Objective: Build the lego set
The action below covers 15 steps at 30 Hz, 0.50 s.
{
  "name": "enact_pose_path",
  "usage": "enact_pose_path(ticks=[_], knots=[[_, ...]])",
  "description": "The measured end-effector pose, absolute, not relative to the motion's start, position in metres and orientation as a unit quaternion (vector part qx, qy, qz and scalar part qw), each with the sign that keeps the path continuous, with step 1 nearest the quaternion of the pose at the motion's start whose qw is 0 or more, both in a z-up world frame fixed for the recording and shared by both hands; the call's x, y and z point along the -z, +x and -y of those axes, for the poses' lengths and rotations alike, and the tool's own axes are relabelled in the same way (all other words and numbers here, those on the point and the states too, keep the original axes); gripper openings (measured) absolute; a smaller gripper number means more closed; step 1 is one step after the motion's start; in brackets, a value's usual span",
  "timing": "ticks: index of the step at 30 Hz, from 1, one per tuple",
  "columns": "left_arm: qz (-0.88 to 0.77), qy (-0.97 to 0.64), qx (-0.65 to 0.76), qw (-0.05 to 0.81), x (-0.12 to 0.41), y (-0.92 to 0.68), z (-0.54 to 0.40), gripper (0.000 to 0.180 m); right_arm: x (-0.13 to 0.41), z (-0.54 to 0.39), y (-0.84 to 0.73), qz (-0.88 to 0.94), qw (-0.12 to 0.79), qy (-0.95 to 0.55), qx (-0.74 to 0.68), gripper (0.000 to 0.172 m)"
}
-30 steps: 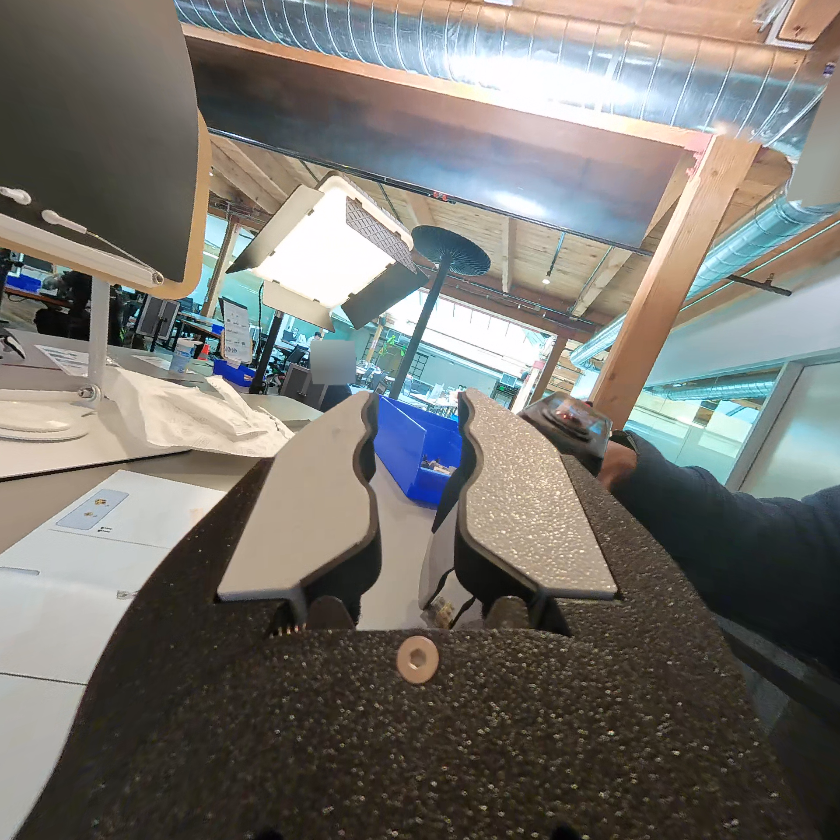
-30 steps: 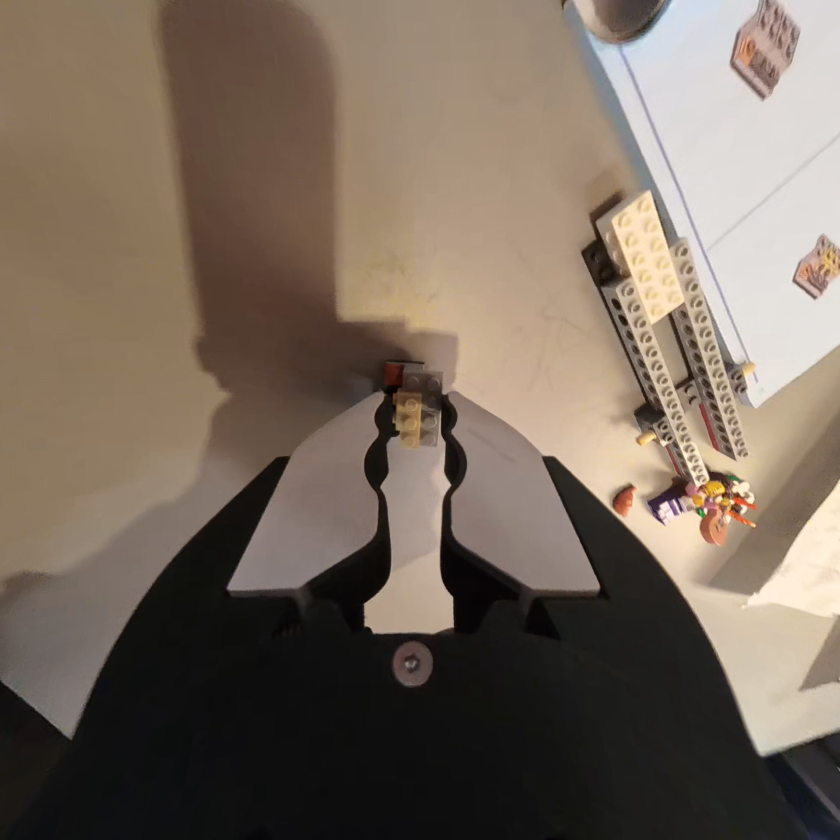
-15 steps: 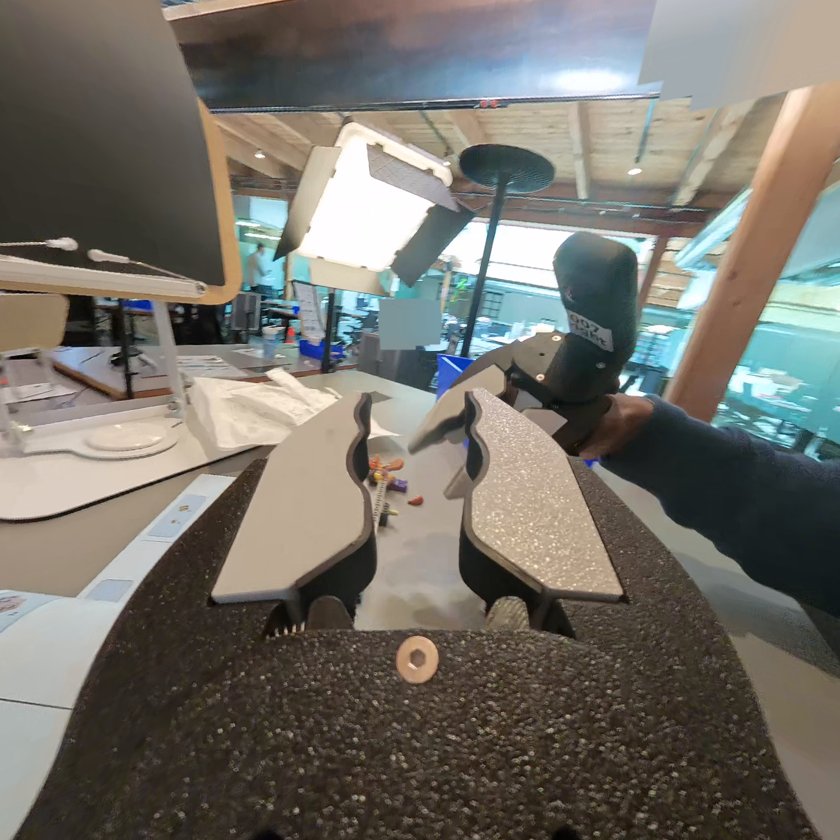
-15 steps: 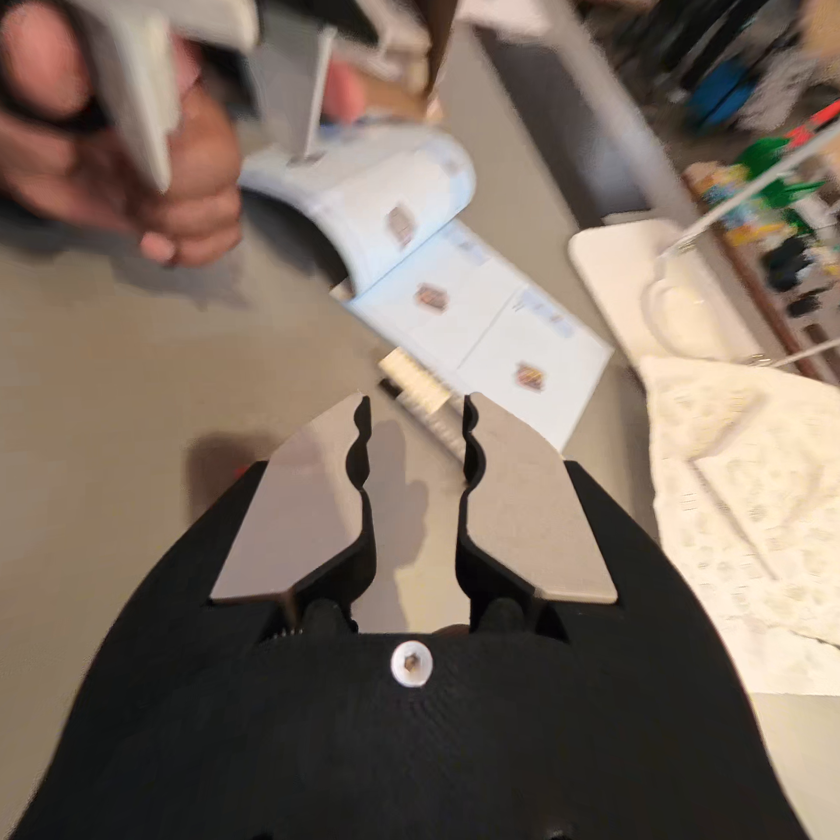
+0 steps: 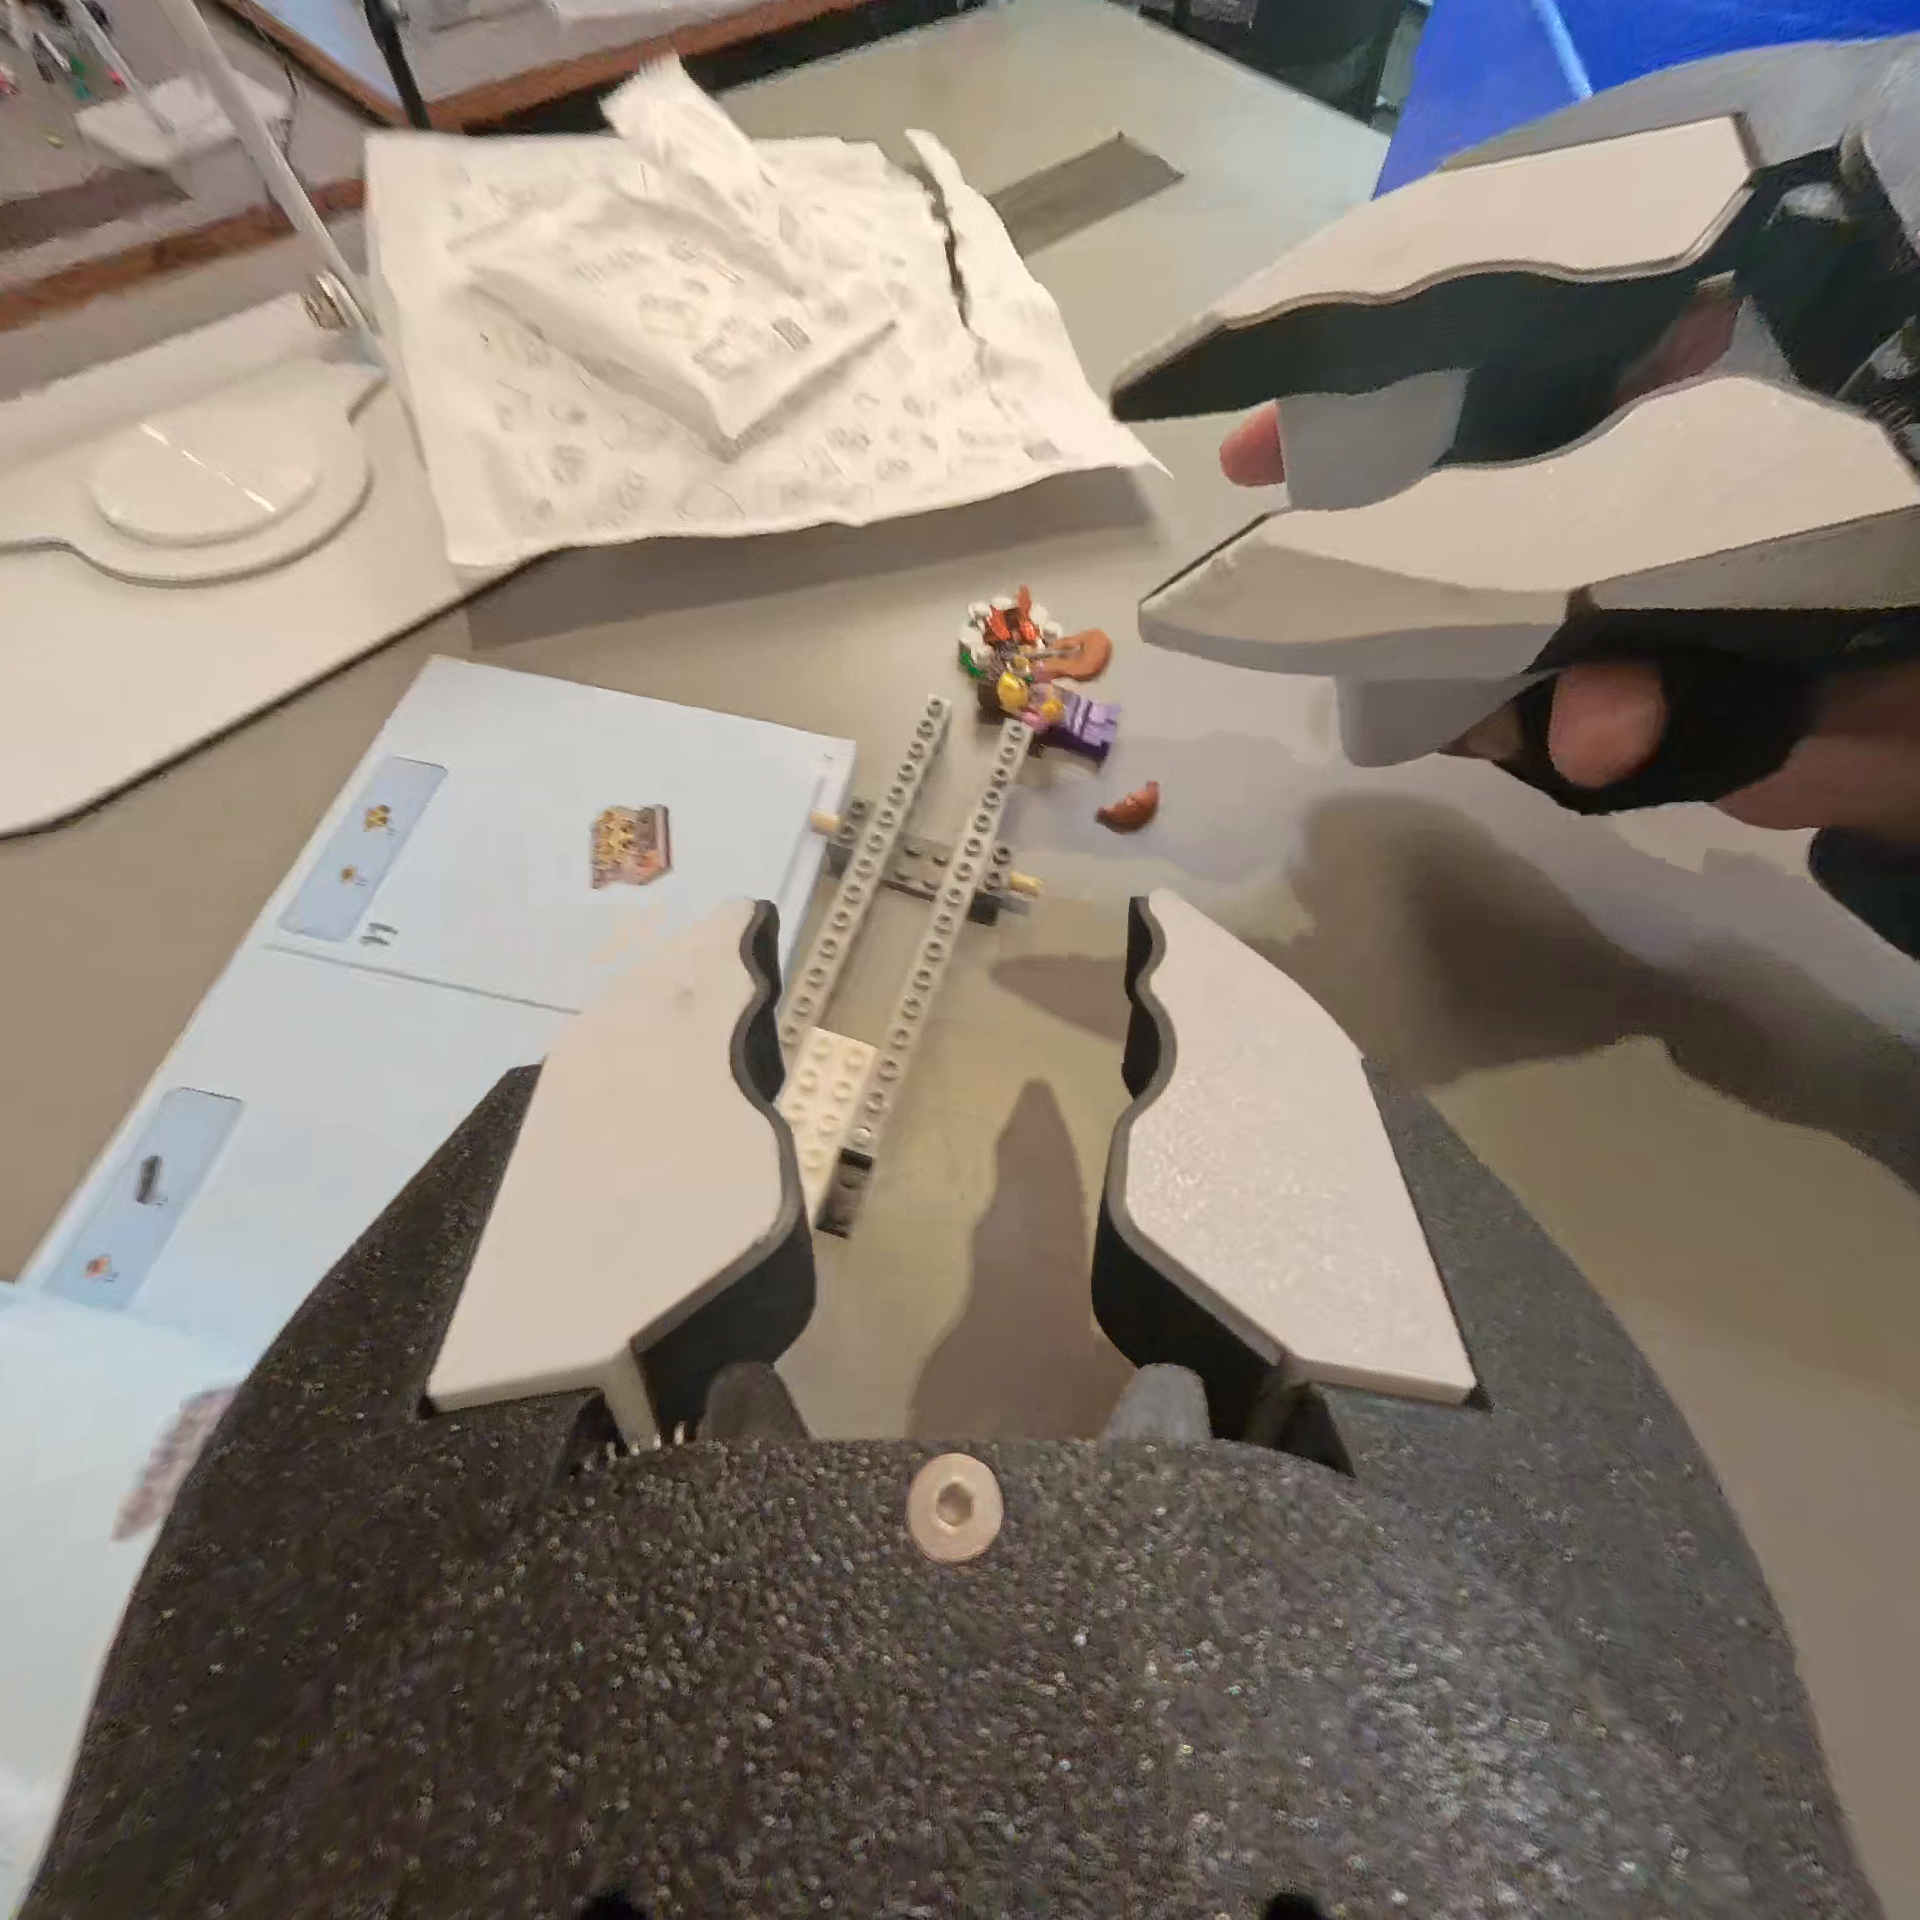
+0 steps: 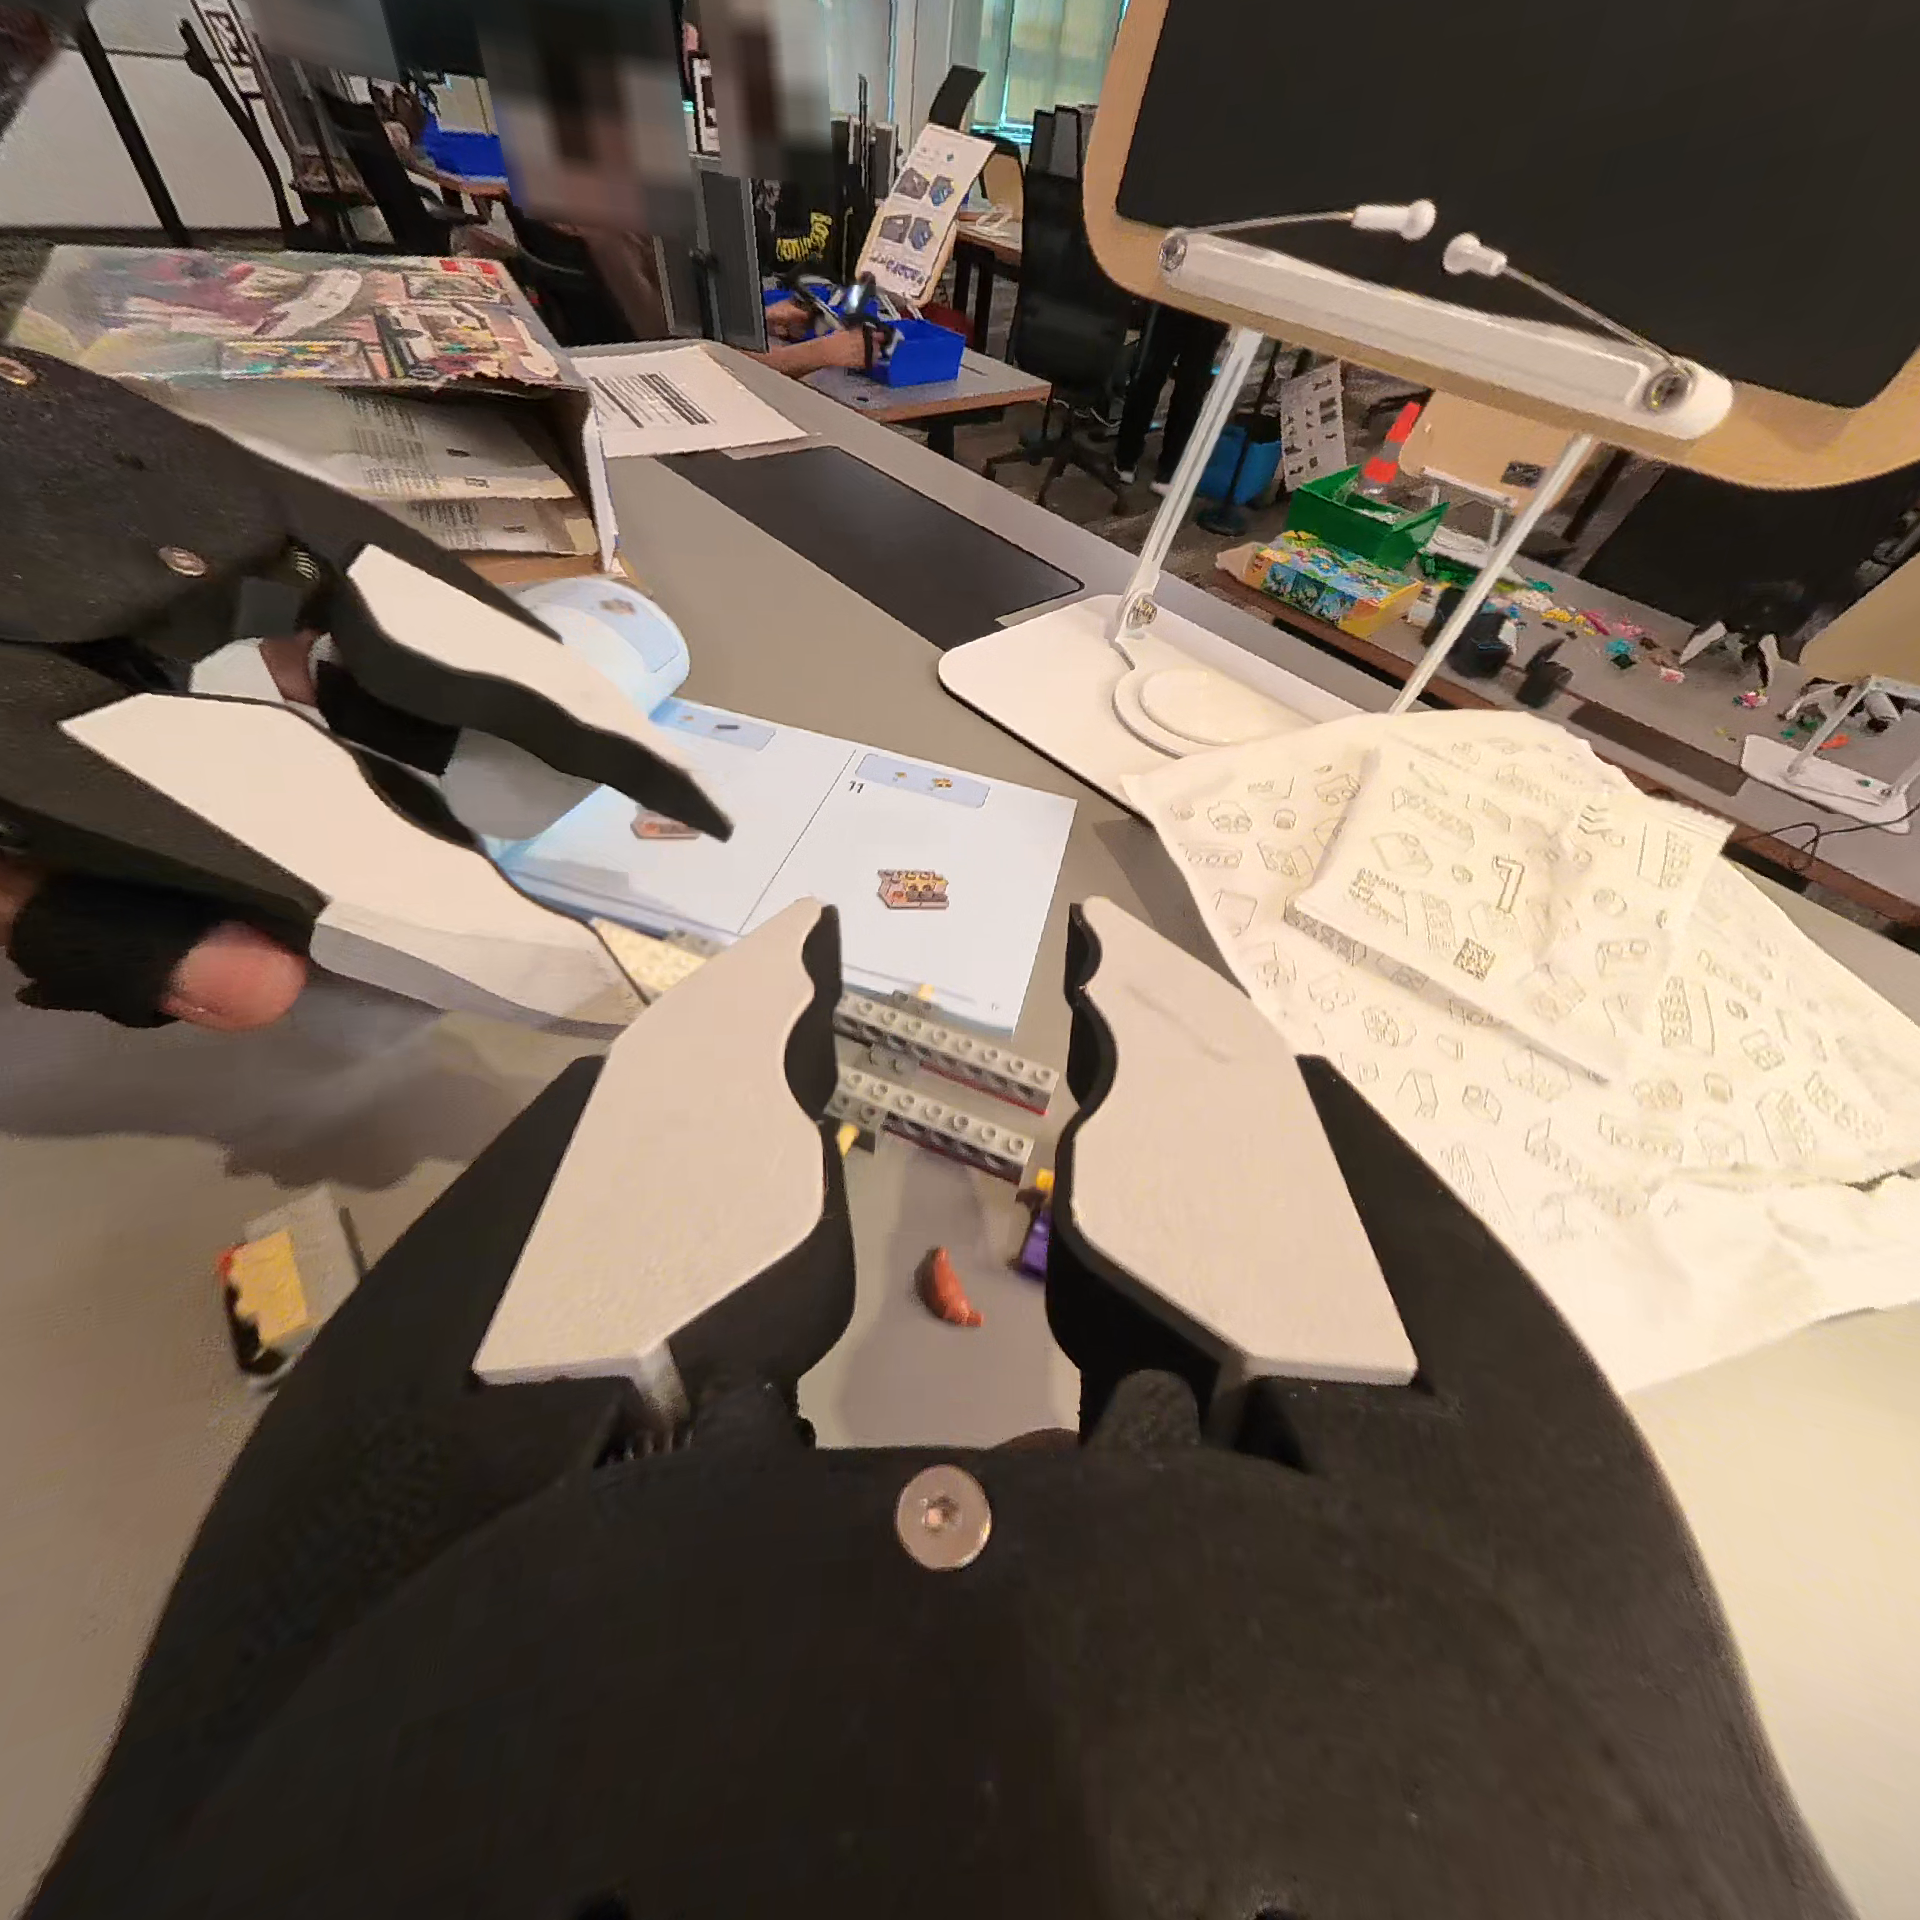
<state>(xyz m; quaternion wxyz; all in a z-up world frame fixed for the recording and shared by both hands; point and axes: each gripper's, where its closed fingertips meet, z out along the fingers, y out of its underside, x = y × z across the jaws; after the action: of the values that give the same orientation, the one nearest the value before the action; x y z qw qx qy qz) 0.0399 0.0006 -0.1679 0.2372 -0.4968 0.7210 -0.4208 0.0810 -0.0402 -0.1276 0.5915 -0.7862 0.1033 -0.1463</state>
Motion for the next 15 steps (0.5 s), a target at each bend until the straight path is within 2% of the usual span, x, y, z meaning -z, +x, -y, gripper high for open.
enact_pose_path(ticks=[9,15], knots=[[-0.75,-0.549,0.295,0.221,0.218,0.033,-0.008,0.063,0.132,0.06,0.084,-0.116,0.612,-0.775,0.109,0.038],[-0.754,-0.549,0.281,0.226,0.22,0.032,0.002,0.061,0.134,0.063,0.089,-0.125,0.624,-0.766,0.092,0.038]])
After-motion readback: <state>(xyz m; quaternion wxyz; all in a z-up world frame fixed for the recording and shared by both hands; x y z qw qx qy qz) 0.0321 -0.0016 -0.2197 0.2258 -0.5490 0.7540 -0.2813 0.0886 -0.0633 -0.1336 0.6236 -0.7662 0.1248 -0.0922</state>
